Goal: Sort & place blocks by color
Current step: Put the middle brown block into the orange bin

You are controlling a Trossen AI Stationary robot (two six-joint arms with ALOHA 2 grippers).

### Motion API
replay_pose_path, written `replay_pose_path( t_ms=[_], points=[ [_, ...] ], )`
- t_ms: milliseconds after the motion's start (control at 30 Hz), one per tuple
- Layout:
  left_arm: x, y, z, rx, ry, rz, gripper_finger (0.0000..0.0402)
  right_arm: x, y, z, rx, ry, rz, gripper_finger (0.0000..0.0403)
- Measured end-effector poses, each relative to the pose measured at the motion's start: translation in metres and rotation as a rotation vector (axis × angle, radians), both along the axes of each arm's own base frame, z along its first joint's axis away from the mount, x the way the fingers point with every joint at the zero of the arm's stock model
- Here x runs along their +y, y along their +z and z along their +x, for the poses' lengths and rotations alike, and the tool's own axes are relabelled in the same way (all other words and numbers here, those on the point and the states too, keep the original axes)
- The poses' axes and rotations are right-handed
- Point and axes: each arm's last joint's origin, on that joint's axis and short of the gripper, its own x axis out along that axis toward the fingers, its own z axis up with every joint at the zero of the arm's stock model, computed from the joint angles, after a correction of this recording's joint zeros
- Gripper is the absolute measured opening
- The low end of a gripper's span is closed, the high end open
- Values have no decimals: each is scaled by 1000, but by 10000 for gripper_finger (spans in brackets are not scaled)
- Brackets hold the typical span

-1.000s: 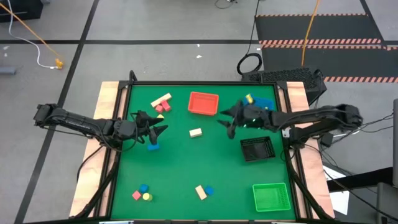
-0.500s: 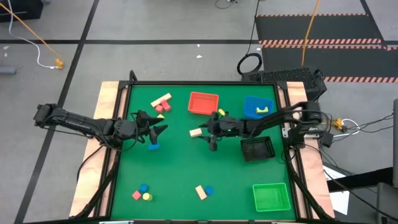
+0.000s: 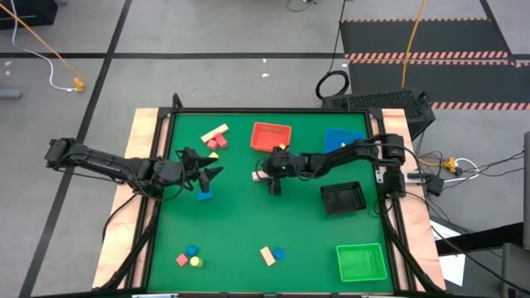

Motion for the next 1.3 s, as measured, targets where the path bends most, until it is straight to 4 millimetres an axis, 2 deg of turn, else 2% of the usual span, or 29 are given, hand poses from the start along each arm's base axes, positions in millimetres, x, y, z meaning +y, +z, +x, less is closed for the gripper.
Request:
replay_pose_path(
  t_ms=[133, 267, 367, 500, 533, 700, 867, 1033, 1133, 1300],
  points=[
    [0, -1, 0, 6, 0, 1, 248, -1, -9, -2, 50, 34, 60, 251],
    [0, -1, 0, 8, 0, 1, 248, -2, -10, -2, 49, -3, 102, 239],
    [0, -1, 0, 13, 0, 2, 248, -1, -10, -2, 46, -26, 129, 201],
    [0, -2, -1, 21, 0, 3, 248, -1, -10, -2, 40, -53, 163, 119],
    [0, -2, -1, 21, 0, 3, 248, -1, -10, -2, 39, -61, 172, 112],
    [0, -2, -1, 22, 0, 4, 248, 0, 3, -4, 20, -58, 227, 112],
    [0, -2, -1, 23, 0, 4, 248, -8, 38, -10, -64, -84, 232, 112],
    [0, -2, -1, 22, 0, 4, 248, -28, 72, -24, -131, -255, 99, 112],
    [0, -2, -1, 22, 0, 4, 248, -46, 79, -33, -125, -352, 59, 120],
    [0, -2, -1, 19, 0, 4, 248, -71, 74, -47, -72, -517, 145, 123]
  ],
)
